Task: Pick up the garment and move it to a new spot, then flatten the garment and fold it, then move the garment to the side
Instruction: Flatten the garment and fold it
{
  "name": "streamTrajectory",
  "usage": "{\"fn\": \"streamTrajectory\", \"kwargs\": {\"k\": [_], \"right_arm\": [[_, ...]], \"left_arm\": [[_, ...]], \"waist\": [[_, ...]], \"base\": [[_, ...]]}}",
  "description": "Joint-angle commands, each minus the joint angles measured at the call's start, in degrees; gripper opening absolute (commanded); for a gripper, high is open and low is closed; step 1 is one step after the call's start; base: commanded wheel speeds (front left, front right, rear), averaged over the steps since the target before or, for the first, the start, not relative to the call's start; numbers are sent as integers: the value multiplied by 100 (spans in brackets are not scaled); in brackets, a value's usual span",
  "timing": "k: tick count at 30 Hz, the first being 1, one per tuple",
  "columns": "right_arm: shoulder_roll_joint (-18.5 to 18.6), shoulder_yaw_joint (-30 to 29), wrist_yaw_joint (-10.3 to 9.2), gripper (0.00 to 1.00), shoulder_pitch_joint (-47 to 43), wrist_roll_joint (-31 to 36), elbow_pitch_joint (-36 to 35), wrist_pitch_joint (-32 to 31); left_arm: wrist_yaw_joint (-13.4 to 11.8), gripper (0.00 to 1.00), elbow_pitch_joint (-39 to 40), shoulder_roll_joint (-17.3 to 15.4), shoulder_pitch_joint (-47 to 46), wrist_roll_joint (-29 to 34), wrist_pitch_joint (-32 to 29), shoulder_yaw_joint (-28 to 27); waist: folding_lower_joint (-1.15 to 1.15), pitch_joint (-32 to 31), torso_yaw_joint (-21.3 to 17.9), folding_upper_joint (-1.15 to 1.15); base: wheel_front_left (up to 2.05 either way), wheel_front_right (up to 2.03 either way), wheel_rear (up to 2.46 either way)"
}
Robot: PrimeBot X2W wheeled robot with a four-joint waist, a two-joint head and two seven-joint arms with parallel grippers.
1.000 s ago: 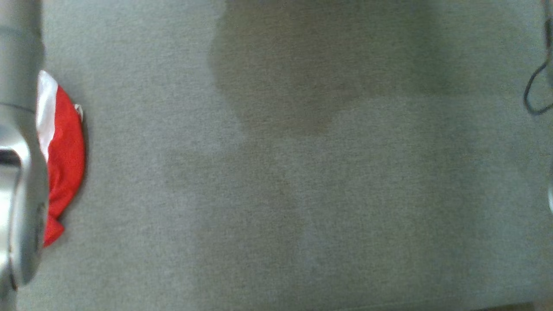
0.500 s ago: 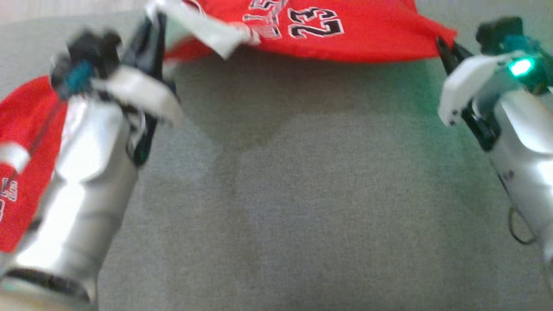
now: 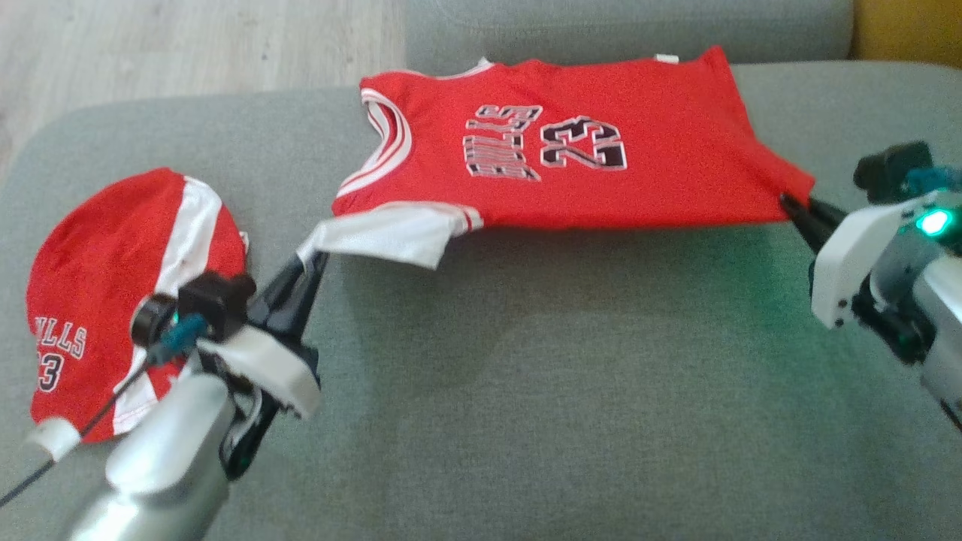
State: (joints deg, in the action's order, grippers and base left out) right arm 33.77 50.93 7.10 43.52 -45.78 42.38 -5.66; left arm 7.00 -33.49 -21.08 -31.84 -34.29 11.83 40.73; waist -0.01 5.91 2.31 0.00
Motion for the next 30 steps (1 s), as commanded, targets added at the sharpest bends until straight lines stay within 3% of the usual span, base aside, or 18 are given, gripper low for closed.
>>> {"fn": "streamTrajectory", "kwargs": {"k": [1, 21, 30], "right_arm": [[231, 87, 39, 0, -124, -128, -173, 7], [1210, 1058, 39, 0, -913, -1493, -1190, -833], [1633, 1179, 39, 0, -1230, -1978, -1800, -1274]], "left_arm": [[-79, 0, 320, -336, -47, 27, -52, -152], [-810, 0, 2772, -1334, 1986, -133, -1019, 256], [-974, 0, 3492, -1685, 2379, -219, -1316, 306]], "waist": [[1, -135, 25, 0], [1, -942, -50, 0], [1, -1041, -131, 0]], "base": [[0, 0, 0], [0, 0, 0], [0, 0, 0]]}}
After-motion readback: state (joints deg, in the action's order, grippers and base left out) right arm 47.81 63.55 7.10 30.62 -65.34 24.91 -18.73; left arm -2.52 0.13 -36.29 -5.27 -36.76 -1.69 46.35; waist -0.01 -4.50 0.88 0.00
